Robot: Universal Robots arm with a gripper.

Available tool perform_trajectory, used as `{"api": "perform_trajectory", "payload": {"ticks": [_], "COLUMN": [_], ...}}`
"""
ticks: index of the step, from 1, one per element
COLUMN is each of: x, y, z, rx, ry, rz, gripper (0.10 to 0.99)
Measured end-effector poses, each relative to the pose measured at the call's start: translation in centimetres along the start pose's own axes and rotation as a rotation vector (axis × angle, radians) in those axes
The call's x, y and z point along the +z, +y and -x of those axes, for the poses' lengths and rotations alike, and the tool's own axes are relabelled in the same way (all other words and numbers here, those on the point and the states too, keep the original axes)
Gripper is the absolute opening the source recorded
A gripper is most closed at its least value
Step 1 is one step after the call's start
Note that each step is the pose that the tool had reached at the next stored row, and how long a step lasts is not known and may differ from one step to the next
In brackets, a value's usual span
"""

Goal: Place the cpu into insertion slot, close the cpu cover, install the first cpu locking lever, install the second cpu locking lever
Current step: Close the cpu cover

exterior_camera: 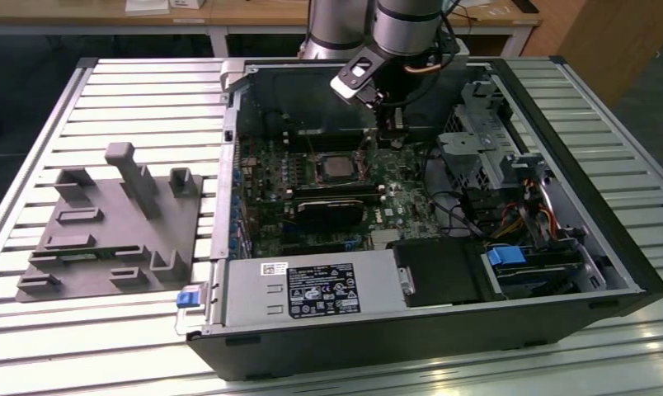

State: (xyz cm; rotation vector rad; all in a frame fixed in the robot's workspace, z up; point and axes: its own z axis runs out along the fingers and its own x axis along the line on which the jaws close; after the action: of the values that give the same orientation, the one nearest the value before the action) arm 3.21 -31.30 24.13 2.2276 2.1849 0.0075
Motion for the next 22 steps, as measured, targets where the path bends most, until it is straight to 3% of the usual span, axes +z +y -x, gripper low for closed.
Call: {"api": "perform_trajectory", "payload": {"ticks": [11,22], "x": [0.04,0.07], "y": [-1.44,-1.83], "z": [0.03,0.03], "rx": [0.000,0.000], "ry": [-0.0001,-0.0001], "rz": [0.000,0.000], "gripper": [0.106,0.106]}}
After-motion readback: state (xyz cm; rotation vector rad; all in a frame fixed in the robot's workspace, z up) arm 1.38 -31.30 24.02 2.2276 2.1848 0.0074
